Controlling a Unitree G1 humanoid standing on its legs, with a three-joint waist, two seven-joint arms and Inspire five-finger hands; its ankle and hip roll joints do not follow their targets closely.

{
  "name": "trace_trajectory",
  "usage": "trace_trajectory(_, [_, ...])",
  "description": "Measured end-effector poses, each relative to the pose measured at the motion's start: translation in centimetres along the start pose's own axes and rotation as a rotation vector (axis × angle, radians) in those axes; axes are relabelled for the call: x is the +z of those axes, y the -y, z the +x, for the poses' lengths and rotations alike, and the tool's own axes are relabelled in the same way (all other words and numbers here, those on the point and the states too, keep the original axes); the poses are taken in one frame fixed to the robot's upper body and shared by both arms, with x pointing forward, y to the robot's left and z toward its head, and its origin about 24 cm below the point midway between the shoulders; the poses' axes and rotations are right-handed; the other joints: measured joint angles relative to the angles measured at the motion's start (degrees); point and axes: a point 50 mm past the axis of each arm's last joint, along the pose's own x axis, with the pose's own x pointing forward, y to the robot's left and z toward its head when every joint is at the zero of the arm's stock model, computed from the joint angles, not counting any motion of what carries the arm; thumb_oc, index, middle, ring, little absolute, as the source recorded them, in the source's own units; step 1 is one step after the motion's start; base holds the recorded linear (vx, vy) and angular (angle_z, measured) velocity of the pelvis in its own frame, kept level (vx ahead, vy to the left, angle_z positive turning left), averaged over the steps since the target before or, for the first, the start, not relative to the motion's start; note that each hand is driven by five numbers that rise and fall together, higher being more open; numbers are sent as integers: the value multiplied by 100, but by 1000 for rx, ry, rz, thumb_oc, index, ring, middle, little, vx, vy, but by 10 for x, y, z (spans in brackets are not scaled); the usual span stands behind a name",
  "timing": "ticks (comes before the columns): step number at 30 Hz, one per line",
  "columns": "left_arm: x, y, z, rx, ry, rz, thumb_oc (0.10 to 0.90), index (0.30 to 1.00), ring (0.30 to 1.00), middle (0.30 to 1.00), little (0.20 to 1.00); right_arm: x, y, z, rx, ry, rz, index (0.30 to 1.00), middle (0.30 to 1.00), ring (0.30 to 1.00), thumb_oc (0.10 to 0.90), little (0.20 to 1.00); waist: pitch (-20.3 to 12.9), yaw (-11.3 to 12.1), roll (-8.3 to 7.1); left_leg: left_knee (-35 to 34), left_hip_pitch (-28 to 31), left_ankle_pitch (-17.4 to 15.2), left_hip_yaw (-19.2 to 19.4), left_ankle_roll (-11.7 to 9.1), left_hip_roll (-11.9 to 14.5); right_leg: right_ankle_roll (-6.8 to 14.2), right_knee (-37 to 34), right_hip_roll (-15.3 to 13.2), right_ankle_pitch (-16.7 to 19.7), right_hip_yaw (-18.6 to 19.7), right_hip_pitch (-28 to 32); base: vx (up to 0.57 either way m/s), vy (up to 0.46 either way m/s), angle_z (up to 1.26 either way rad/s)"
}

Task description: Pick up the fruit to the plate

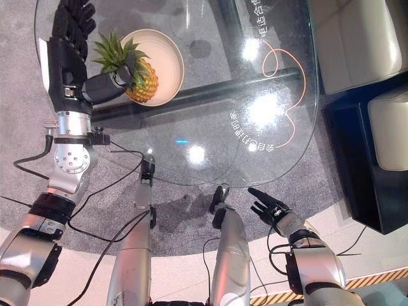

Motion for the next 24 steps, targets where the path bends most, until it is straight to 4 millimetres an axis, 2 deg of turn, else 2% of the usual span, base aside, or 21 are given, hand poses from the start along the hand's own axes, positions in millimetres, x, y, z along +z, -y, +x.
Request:
trace_trajectory(8, [3,-2,-4,-3,8,-20,800,900,900,900,900,-5,9,0,-12,3,0,900,900,900,800,900,2,110,9,-72,269,-1,-2,1,-4,8,-73,-6,-2,-13,286,0,0,0])
trace_trajectory(13, [12,-11,-9,33,19,-80,800,900,900,900,900,-8,25,-2,-18,78,5,900,900,900,800,900,-4,147,29,-287,906,-14,6,18,-2,56,-376,-5,-2,-50,963,0,-15,3])
trace_trajectory(17, [6,-23,-11,79,-58,-113,800,900,900,900,900,-2,34,-4,-27,162,23,900,900,900,800,900,-13,152,94,-432,1435,-50,25,71,-14,119,-663,-12,32,-132,1580,34,29,4])
trace_trajectory(21, [-12,-40,-32,121,-202,-138,800,900,900,900,900,-9,52,-8,-76,168,17,900,900,900,800,900,-21,156,186,-622,2111,-102,151,129,-86,245,-1045,-62,96,-126,2323,82,59,-2])
trace_trajectory(24, [-26,-51,-54,154,-316,-159,800,900,900,900,900,-18,77,-14,-138,171,20,900,900,900,800,900,-68,167,297,-821,2711,-191,235,212,-133,368,-1589,-88,190,-129,3054,173,44,-2])
